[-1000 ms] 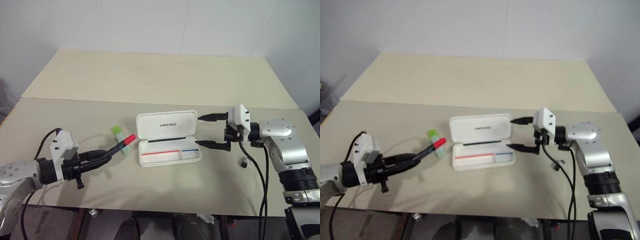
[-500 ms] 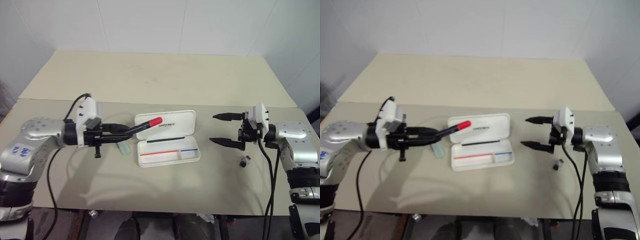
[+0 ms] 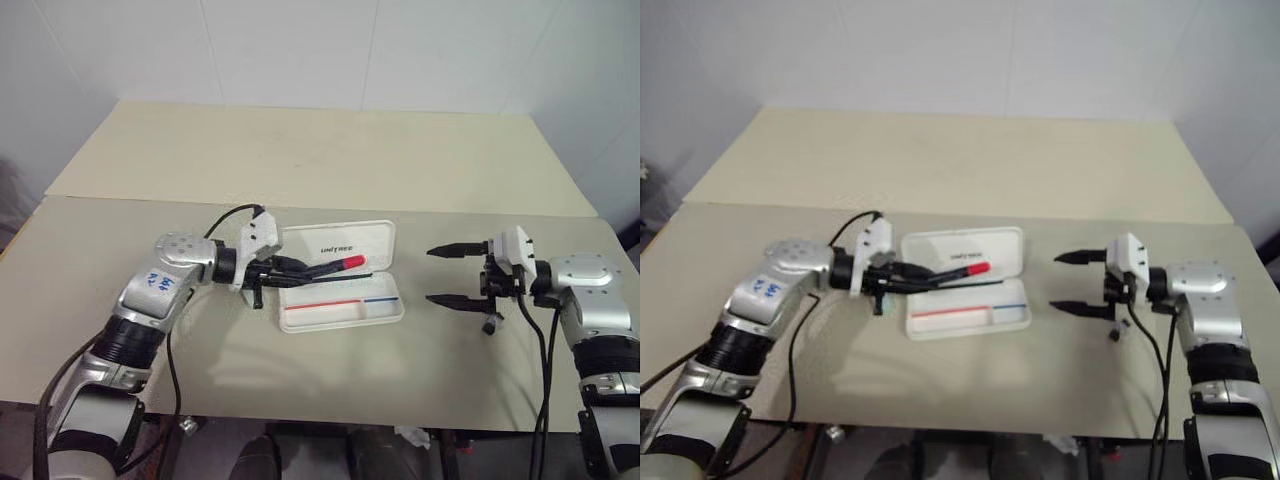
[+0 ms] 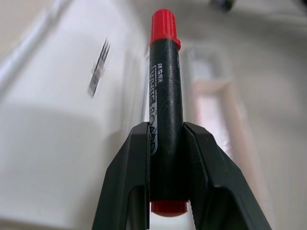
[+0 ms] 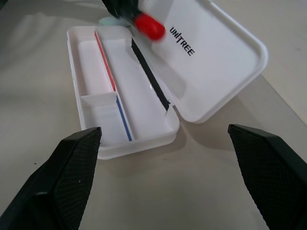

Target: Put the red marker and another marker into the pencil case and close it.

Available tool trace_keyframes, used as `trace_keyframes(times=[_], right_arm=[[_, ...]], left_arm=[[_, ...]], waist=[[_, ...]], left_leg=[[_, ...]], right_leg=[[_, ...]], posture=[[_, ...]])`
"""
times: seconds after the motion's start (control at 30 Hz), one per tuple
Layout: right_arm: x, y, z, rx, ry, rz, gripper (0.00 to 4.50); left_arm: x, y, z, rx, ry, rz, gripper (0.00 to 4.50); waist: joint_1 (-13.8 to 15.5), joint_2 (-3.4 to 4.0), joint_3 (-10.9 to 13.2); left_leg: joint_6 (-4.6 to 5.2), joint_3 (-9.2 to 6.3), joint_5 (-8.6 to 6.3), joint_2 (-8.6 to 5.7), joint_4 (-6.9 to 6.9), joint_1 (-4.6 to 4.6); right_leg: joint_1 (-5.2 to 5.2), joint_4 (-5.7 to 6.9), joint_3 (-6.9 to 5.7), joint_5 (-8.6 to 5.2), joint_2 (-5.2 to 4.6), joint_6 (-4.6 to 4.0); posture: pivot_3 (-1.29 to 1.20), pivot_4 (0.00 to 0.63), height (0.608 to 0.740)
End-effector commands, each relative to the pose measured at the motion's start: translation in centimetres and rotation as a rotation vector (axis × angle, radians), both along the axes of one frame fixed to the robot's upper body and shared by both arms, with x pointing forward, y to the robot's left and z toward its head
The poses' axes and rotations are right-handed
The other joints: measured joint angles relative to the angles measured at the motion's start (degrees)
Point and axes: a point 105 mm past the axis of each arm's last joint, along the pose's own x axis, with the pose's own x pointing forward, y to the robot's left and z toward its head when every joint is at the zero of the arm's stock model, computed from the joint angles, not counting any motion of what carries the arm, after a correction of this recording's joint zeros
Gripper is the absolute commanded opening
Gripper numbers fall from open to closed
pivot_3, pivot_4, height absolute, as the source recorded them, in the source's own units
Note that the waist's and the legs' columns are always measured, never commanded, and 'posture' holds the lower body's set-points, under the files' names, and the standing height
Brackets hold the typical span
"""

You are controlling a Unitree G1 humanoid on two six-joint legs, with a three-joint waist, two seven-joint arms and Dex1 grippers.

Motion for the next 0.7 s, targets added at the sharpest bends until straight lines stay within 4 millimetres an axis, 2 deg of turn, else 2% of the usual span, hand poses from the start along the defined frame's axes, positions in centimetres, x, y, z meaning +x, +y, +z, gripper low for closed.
trace_keyframes(times=[0.03, 0.33, 0.47, 0.7], right_arm=[[-0.1, 0.1, 0.9, 0.013, -0.043, 0.001, 4.5], [0.0, 0.5, 0.7, 0.028, -0.049, -0.01, 4.5], [-0.1, 0.6, 0.7, 0.036, -0.052, -0.016, 4.5], [-0.1, 0.7, 0.7, 0.042, -0.055, -0.029, 4.5]], left_arm=[[0.9, -1.1, 1.1, 0.024, -0.044, 0.002, 0.62], [1.5, -3.4, 1.8, 0.037, -0.059, -0.044, 0.62], [0.8, -4.3, 1.4, 0.051, -0.042, -0.097, 0.62], [-0.4, -4.1, 0.2, 0.128, -0.045, -0.147, 0.62]], waist=[[0.1, 0.0, 0.0], [0.1, 0.01, 0.0], [0.5, 0.01, 0.0], [1.2, 0.01, 0.0]], left_leg=[[0.02, -0.01, -0.01, 0.0, 0.08, -0.03], [0.03, -0.01, -0.02, -0.01, 0.13, -0.01], [0.03, 0.0, -0.02, -0.01, 0.13, -0.02], [0.03, 0.0, -0.02, 0.0, 0.13, -0.01]], right_leg=[[0.0, 0.0, 0.0, 0.02, 0.0, 0.04], [0.05, 0.01, 0.01, 0.05, 0.01, 0.09], [0.05, 0.01, 0.01, 0.05, 0.01, 0.1], [0.05, 0.0, 0.02, 0.05, 0.01, 0.09]], posture=[[0.0, 0.15, 0.74], [0.0, 0.15, 0.74], [0.0, 0.15, 0.74], [0.0, 0.15, 0.74]])
